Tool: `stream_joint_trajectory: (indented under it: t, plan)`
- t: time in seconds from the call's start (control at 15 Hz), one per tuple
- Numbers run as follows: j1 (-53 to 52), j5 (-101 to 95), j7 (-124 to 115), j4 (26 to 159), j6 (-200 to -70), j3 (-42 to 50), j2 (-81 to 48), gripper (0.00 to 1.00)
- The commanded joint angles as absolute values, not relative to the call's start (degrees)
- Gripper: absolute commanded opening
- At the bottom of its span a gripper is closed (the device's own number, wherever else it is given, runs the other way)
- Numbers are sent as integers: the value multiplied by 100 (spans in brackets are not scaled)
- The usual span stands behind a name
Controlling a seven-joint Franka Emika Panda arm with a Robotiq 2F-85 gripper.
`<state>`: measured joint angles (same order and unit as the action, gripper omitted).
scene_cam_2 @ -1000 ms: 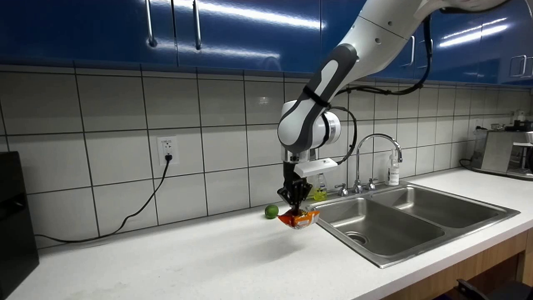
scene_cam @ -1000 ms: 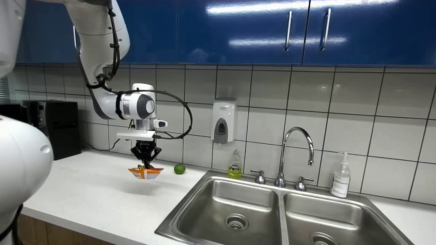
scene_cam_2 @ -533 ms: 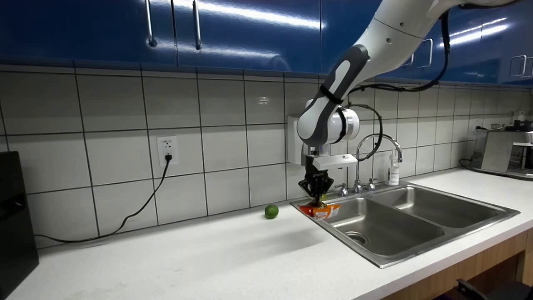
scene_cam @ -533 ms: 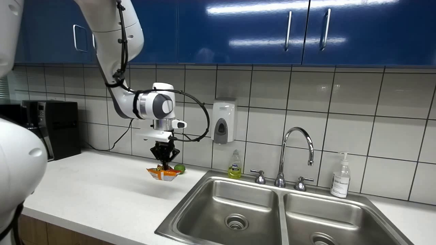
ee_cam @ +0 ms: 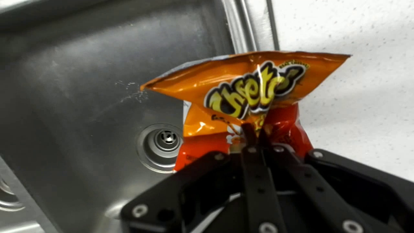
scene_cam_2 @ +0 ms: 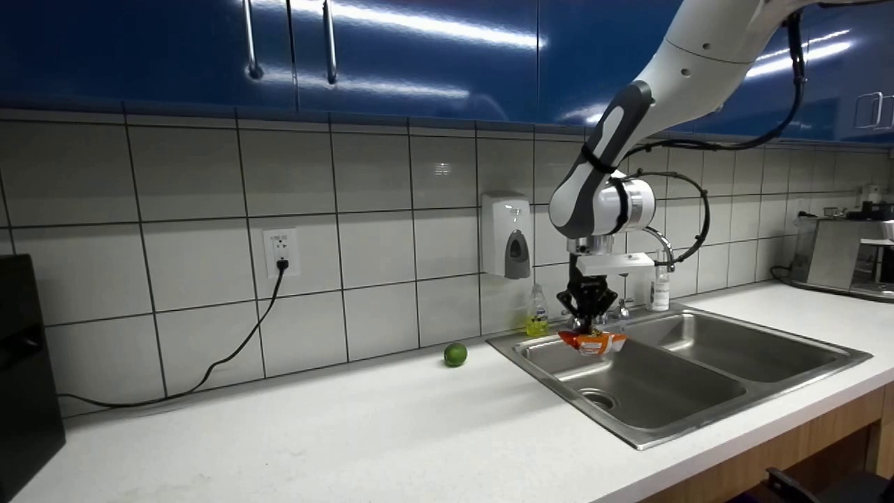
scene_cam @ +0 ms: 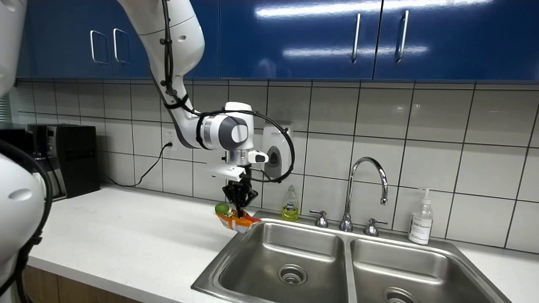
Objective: Move the bag of cheetos to the left sink
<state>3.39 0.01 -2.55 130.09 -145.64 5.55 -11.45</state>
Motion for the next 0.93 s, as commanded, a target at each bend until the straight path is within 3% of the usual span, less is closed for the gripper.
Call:
stream_joint_trajectory:
  t: [0.0, 0.87]
  plan:
    - [636, 152, -167, 13028, -14738, 711, -1136, 0]
    - [1656, 1128, 529, 12483, -16504, 424, -3171, 0]
